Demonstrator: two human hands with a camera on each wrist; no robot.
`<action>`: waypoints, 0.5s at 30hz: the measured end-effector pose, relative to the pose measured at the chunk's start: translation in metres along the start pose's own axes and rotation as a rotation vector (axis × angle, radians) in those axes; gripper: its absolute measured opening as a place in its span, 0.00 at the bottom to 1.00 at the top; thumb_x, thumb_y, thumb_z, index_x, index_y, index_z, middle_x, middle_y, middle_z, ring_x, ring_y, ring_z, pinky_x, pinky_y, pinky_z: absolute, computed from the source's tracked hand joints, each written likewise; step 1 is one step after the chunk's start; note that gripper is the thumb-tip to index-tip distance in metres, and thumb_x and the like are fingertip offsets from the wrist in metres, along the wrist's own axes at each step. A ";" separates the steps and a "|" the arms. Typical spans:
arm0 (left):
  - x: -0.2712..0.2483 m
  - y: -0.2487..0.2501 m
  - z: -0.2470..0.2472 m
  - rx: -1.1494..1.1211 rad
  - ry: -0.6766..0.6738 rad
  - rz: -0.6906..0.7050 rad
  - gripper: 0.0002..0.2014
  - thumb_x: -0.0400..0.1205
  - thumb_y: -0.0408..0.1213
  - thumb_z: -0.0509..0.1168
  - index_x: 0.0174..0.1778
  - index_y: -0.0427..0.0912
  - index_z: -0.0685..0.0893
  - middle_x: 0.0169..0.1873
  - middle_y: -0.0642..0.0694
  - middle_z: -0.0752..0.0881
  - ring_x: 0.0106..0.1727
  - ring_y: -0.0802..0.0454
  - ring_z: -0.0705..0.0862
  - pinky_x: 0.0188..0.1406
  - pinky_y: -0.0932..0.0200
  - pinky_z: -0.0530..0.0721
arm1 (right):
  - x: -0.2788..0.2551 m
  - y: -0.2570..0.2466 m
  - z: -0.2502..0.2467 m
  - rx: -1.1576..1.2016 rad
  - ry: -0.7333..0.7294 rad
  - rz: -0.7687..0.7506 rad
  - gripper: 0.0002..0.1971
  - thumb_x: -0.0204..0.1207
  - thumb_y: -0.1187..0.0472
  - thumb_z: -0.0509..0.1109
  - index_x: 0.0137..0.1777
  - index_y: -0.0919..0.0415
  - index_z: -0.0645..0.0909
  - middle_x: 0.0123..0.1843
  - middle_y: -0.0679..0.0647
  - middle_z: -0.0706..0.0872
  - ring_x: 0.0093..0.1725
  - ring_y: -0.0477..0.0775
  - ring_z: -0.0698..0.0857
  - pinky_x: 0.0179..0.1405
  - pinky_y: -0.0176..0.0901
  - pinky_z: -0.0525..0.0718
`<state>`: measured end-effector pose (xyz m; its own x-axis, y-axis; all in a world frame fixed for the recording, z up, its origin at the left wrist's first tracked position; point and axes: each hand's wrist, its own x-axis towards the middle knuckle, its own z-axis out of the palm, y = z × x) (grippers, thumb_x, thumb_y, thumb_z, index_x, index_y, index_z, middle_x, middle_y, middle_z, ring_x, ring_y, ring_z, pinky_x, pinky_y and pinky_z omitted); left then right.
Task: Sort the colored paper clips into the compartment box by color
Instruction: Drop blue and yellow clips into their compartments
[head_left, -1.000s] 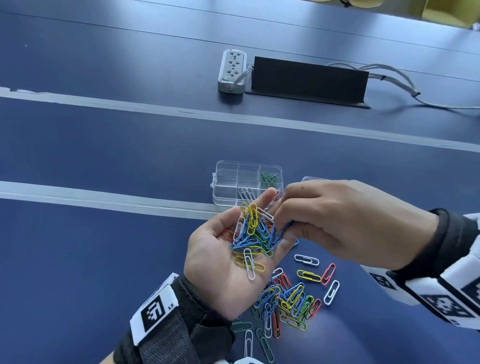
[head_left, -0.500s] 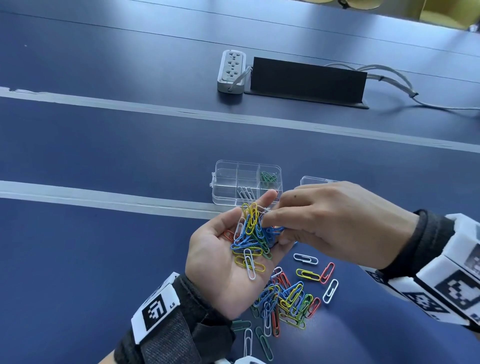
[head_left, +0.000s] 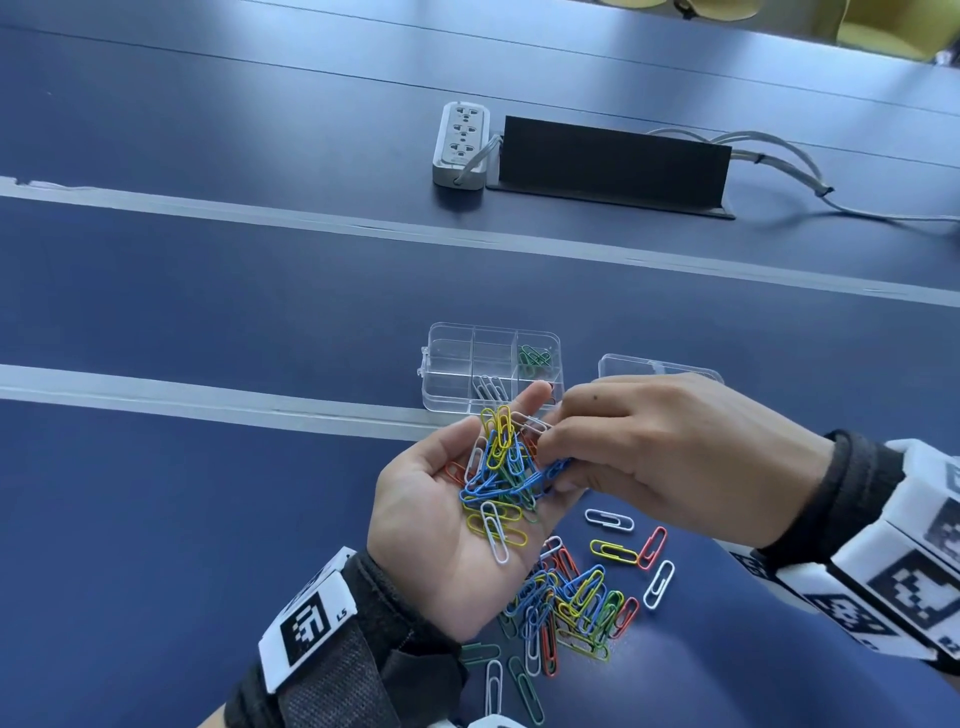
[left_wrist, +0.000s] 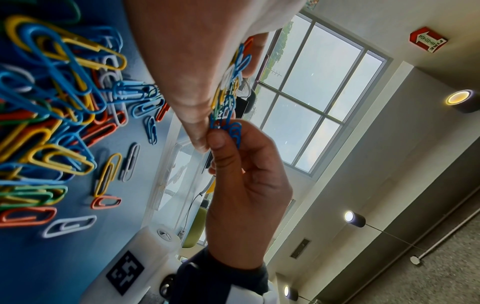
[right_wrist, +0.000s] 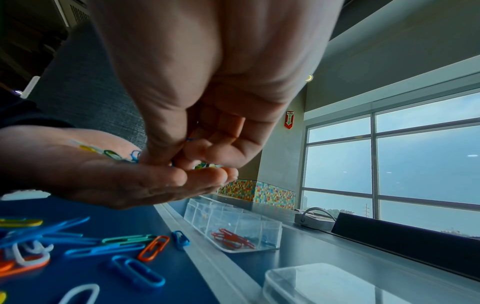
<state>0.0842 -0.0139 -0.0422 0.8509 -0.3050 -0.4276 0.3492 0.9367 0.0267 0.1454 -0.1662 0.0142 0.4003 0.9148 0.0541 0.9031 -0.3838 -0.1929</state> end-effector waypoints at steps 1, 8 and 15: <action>0.000 0.000 0.000 -0.004 -0.002 -0.007 0.22 0.80 0.38 0.49 0.61 0.29 0.80 0.36 0.35 0.83 0.31 0.44 0.80 0.41 0.53 0.80 | 0.000 0.000 0.000 0.000 0.000 0.000 0.08 0.75 0.55 0.63 0.49 0.53 0.82 0.45 0.47 0.85 0.38 0.55 0.84 0.21 0.51 0.83; -0.001 0.001 0.002 -0.016 0.034 -0.015 0.24 0.77 0.36 0.52 0.66 0.29 0.78 0.40 0.40 0.77 0.36 0.48 0.73 0.48 0.54 0.71 | 0.005 -0.002 0.001 -0.047 -0.026 -0.012 0.09 0.76 0.57 0.63 0.51 0.53 0.83 0.40 0.51 0.84 0.37 0.56 0.83 0.21 0.52 0.83; -0.001 0.002 0.002 -0.022 -0.012 -0.003 0.22 0.78 0.37 0.51 0.62 0.29 0.79 0.36 0.38 0.82 0.35 0.48 0.73 0.43 0.55 0.78 | 0.005 -0.003 0.000 -0.014 -0.003 -0.028 0.10 0.77 0.56 0.61 0.50 0.55 0.83 0.47 0.49 0.82 0.41 0.54 0.81 0.24 0.50 0.84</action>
<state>0.0848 -0.0121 -0.0401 0.8544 -0.3102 -0.4169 0.3435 0.9391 0.0054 0.1449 -0.1609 0.0153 0.3741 0.9257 0.0564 0.9161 -0.3594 -0.1775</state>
